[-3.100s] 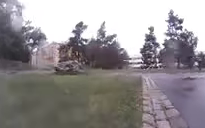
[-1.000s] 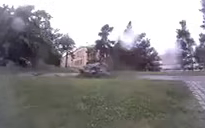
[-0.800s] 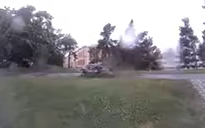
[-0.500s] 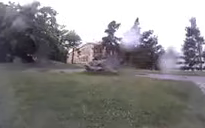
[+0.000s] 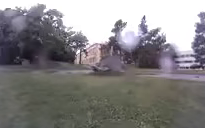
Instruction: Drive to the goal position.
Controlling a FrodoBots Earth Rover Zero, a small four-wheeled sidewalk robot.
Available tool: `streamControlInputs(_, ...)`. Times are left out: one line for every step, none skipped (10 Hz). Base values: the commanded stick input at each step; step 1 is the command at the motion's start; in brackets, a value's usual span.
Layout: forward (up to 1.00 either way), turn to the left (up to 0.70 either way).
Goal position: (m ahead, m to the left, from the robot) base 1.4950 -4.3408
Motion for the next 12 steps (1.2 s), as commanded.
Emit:
streamControlInputs(0.45,0.27)
streamControlInputs(0.45,0.27)
streamControlInputs(0.45,0.27)
streamControlInputs(0.45,0.27)
streamControlInputs(0.45,0.27)
streamControlInputs(0.45,0.27)
streamControlInputs(0.45,0.27)
streamControlInputs(0.45,0.27)
streamControlInputs(0.45,0.27)
streamControlInputs(0.45,0.27)
streamControlInputs(0.45,0.27)
streamControlInputs(0.45,0.27)
